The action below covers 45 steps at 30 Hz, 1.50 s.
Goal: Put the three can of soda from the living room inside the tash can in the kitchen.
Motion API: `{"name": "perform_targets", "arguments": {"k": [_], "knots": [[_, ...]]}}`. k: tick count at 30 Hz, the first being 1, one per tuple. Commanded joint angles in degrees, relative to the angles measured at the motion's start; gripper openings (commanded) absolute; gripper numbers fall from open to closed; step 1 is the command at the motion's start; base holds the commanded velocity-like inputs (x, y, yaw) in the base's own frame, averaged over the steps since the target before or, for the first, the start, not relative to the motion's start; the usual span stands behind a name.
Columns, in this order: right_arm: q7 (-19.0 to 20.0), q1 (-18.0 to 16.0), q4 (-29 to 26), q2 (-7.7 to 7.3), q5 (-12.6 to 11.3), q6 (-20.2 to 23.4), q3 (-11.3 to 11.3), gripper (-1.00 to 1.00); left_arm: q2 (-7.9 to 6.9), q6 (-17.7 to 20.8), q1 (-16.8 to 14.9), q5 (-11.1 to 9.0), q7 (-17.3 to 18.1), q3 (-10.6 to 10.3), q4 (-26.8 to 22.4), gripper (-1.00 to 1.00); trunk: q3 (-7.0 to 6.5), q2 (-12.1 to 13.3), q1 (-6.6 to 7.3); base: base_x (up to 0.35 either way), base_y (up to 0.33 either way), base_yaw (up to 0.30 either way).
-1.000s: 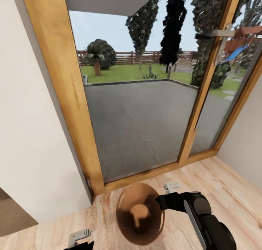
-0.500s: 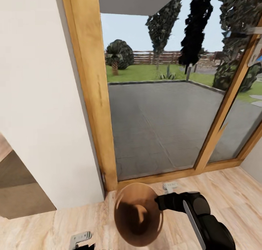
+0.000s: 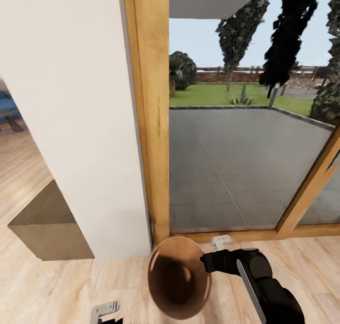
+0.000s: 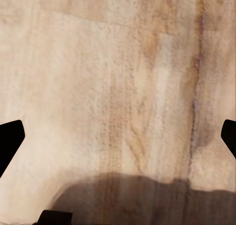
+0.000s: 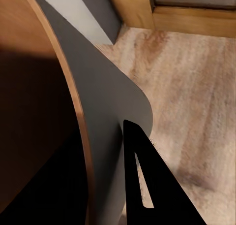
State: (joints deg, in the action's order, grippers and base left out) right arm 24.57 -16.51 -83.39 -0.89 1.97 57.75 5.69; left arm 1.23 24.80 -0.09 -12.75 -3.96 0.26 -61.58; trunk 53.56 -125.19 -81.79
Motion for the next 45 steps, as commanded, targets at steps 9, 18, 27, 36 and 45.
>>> {"name": "perform_targets", "arguments": {"k": [9, 18, 27, 36, 45], "knots": [[0.19, -0.01, -0.02, 0.01, -1.46, 0.33, -0.05, -1.0, 0.0, 0.02, 0.0, 0.09, 0.0, 0.0, -0.03, 1.0, 0.0, 0.0, 0.0, 0.0, 0.0, 0.299], [0.13, -0.01, -0.15, -0.01, -1.44, 0.54, -0.09, -1.0, 0.1, 0.06, 0.0, 0.33, 0.0, -0.13, -0.08, 1.0, 0.0, 0.0, 0.0, 0.0, 0.0, 0.298], [0.13, 0.0, -0.23, -0.02, -1.44, 0.82, -0.01, -1.0, 0.45, 0.07, 0.0, 0.37, 0.0, -0.18, -0.55, 1.0, 0.0, 0.0, 0.0, 0.0, 0.0, 0.298], [0.13, -0.01, -0.2, 0.01, -1.53, 0.7, 0.03, -1.0, 0.45, 0.07, -0.01, 0.36, 0.0, -0.19, -0.82, 1.0, 0.0, 0.0, 0.0, 0.0, 0.0, 0.298], [0.13, -0.01, -0.2, 0.01, -1.53, 0.72, 0.06, -1.0, 0.58, 0.14, 0.0, 0.36, 0.01, -0.18, -0.89, 1.0, 0.0, 0.0, 0.0, 0.0, 0.0, 0.298]]}}
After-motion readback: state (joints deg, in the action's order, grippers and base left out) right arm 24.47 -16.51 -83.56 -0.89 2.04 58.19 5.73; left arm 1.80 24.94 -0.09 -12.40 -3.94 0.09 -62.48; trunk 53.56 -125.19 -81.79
